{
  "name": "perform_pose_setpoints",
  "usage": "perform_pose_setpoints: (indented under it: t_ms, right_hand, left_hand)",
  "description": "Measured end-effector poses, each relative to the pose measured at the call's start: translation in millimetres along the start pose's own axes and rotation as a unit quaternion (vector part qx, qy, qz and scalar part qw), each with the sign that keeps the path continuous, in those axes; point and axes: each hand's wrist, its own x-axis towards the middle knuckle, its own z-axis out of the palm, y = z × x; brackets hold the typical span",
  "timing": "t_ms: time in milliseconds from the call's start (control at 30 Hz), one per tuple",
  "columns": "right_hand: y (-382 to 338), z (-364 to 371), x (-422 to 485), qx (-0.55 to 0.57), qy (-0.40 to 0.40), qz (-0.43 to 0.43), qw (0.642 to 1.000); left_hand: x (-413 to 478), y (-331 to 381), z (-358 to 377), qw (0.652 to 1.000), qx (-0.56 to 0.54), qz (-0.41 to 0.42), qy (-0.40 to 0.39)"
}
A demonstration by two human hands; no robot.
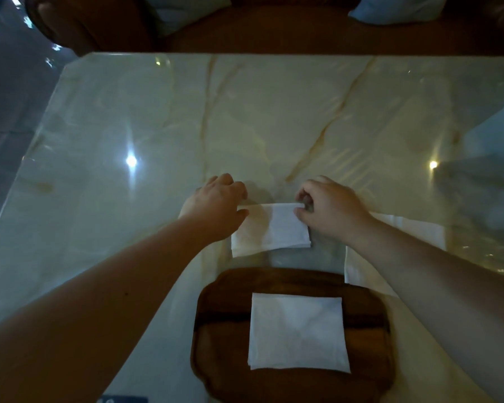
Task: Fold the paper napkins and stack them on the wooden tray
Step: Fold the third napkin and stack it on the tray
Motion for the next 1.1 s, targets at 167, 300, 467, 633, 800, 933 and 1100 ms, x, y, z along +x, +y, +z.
perform_pose_setpoints:
  t_ms: [167,300,467,633,800,933,1100]
  right_hand:
    - [-8.7,-3.3,-8.3,0.081,0.010,0.006,0.997]
    - [-14.3,-13.5,-29.4,0.229,0.033,0.029,0.972]
    - [-19.9,-19.6,-60.5,0.390,0.076,0.066,0.915]
    - [-25.0,-16.6,-105.3,0.410,0.061,0.081,0.906]
    - [-23.0,-3.7,-139.0,0.394,0.036,0.092,0.914]
    - [-19.7,9.5,-156.9,0.371,0.024,0.118,0.921]
    - [-15.3,23.4,-171.7,0.339,0.006,0.129,0.932]
  left_hand:
    - [-6.8,-2.0,-1.1,0.997,-0.065,-0.039,0.006]
    - [-24.1,2.7,-17.2,0.958,-0.260,-0.122,0.015]
    - [-59.1,17.3,-36.8,0.844,-0.512,-0.157,0.019]
    - [-93.8,26.6,-29.1,0.832,-0.535,-0.146,-0.004]
    - [-117.2,34.2,-12.9,0.860,-0.485,-0.158,-0.030]
    - [-128.6,40.5,0.9,0.872,-0.459,-0.158,-0.057]
    - [-133.2,40.8,22.9,0.903,-0.397,-0.149,-0.067]
